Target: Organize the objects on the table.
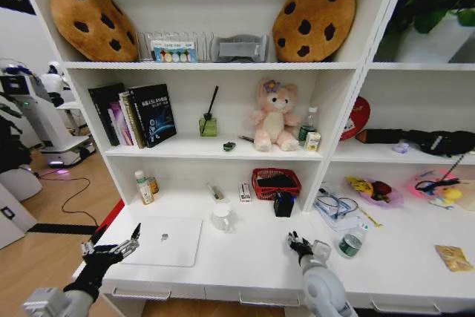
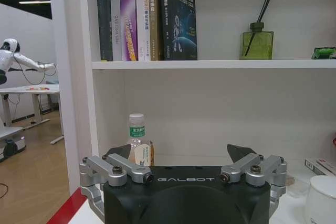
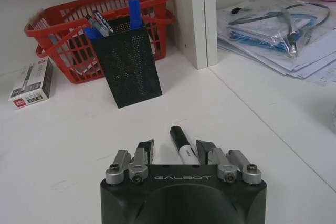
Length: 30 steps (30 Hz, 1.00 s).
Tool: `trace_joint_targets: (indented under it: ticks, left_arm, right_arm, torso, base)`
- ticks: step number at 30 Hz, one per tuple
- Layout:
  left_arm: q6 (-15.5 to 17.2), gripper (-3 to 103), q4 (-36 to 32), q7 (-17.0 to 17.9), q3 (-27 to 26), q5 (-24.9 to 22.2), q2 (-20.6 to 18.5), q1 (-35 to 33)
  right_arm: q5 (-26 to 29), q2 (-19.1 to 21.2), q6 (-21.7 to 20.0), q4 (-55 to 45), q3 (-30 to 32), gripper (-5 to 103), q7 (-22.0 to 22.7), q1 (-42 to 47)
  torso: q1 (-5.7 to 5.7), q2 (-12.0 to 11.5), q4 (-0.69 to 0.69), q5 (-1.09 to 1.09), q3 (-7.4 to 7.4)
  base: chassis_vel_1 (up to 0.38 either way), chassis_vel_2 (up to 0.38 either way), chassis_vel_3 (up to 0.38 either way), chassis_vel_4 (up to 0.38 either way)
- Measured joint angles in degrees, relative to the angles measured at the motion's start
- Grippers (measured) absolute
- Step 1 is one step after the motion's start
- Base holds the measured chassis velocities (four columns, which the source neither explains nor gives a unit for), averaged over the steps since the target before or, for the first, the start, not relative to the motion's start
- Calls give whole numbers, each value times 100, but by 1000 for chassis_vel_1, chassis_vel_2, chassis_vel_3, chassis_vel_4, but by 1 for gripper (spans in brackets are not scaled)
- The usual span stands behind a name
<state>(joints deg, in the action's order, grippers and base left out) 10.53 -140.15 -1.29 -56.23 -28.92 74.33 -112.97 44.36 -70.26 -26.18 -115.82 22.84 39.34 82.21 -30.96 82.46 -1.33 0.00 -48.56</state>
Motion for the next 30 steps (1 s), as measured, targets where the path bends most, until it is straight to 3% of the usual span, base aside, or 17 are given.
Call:
trace_joint_targets:
  ticks: [1,3,4,9,19,23,26,29,30]
  left_arm:
    - [0,100,0,0,0,0,0,0]
    - [0,100,0,0,0,0,0,0]
    - [0,100,0,0,0,0,0,0]
    - [0,100,0,0,0,0,0,0]
    - [0,100,0,0,0,0,0,0]
    - [0,100,0,0,0,0,0,0]
    - [0,100,0,0,0,0,0,0]
    - [0,100,0,0,0,0,0,0]
    - [0,100,0,0,0,0,0,0]
  right_arm:
    - [0,0,0,0,0,51,0,0]
    - [88,18,-70,-5,2,39,-69,-36]
    - [88,18,-70,-5,2,39,-69,-36]
    - [215,69,-150,-65,23,20,-87,-88]
    - [289,61,-234,-142,109,13,-117,69]
    - [289,38,-258,-149,106,16,-136,89]
    - [289,44,-268,-178,99,25,-144,88]
    - [286,53,-269,-188,85,41,-145,67]
    - [286,53,-269,-188,85,41,-145,67]
  torso:
    - [0,0,0,0,0]
    - [0,0,0,0,0]
    - [0,0,0,0,0]
    - [0,0,1,0,0]
    - [0,0,0,0,0]
    - [0,0,0,0,0]
    - [0,0,0,0,0]
    - [0,0,0,0,0]
    - [0,0,0,0,0]
  base:
    - [0,0,0,0]
    - [0,0,0,0]
    - [0,0,0,0]
    - [0,0,0,0]
    - [0,0,0,0]
    - [0,0,0,0]
    - [0,0,0,0]
    - [0,0,0,0]
    - [0,0,0,0]
